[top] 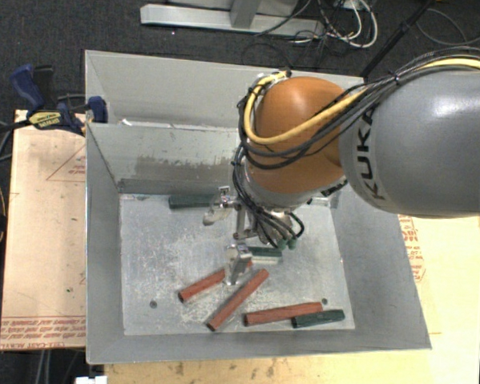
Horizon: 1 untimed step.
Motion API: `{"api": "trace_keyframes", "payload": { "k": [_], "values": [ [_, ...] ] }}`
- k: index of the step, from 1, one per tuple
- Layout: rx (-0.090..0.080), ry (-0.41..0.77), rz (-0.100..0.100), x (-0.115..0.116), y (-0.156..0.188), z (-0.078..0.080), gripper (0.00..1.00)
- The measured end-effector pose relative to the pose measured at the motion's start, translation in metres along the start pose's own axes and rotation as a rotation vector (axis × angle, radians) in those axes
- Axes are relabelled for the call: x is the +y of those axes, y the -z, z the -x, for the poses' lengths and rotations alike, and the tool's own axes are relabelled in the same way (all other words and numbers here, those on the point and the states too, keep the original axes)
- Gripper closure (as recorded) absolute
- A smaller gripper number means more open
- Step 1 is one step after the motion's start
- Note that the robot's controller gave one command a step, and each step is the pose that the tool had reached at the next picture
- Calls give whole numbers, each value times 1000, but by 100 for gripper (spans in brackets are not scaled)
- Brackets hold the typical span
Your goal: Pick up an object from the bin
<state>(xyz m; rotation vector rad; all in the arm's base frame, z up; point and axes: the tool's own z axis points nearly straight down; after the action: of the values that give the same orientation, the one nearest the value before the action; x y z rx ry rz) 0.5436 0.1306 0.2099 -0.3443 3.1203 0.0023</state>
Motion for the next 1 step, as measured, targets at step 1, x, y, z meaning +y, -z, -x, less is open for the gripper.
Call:
{"api": "trace_keyframes", "payload": {
  "k": [1],
  "values": [
    [-5,77,-1,-1,-27,0,0]
  ]
}}
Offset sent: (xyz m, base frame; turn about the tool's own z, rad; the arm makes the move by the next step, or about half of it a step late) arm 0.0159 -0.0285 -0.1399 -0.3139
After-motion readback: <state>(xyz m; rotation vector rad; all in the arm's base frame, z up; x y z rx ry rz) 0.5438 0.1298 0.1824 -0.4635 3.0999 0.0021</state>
